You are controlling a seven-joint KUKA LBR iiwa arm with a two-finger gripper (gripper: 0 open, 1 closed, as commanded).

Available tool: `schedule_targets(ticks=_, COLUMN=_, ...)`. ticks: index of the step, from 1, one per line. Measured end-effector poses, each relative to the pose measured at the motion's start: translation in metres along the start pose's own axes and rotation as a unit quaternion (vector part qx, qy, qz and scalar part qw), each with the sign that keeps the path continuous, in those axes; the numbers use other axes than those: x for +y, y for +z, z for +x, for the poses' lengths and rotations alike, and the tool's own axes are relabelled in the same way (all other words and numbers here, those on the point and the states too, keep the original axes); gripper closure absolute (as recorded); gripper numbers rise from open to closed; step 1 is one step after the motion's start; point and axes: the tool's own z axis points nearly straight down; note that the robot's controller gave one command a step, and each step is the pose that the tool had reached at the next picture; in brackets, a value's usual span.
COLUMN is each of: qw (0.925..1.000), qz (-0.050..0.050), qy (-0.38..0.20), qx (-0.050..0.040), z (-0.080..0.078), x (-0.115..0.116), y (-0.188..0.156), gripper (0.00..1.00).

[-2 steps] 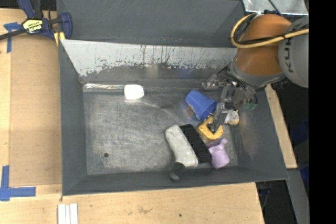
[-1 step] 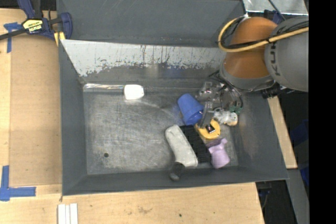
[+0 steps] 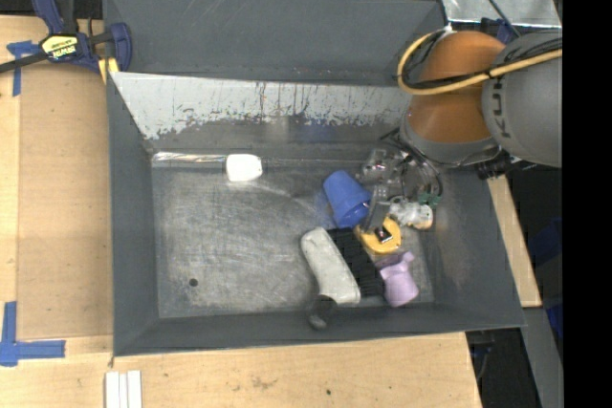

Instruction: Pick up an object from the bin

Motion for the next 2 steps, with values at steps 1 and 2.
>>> schedule_targets(ticks=1, qw=0.9998, qz=0.000, qy=0.021, qx=-0.0046, z=0.005, x=0.003, y=-0.034, gripper=1.00)
schedule_targets(ticks=2, qw=0.9997, qz=0.000, qy=0.025, qx=-0.0056, z=0.007, x=-0.015, y=-0.103, gripper=1.00)
